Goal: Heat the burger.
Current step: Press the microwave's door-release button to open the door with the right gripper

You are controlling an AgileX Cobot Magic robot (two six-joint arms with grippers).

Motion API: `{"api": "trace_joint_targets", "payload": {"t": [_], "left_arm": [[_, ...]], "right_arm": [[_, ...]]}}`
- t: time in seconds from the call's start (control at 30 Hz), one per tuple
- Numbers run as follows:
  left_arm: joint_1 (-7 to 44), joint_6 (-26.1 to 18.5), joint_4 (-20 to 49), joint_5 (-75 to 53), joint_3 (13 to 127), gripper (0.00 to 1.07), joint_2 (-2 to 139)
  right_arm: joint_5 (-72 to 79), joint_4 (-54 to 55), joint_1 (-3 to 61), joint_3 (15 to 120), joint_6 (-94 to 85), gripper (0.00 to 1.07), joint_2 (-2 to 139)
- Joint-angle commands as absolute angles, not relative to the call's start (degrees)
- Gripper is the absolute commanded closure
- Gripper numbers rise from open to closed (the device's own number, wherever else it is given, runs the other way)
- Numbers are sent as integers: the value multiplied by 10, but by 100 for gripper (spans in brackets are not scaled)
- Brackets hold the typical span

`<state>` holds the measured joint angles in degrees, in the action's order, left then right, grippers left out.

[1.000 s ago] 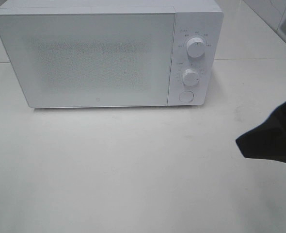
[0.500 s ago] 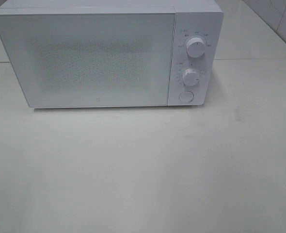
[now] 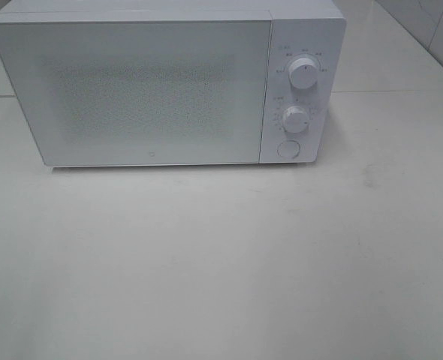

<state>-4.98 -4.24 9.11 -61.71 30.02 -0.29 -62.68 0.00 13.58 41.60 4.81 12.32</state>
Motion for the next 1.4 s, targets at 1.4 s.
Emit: {"api": "trace_joint_targets", "payload": {"t": [1.4], "left_arm": [[-52, -40, 93, -611, 299, 6, -12]], "right_arm": [[-552, 10, 53, 297, 44, 32, -10]]}}
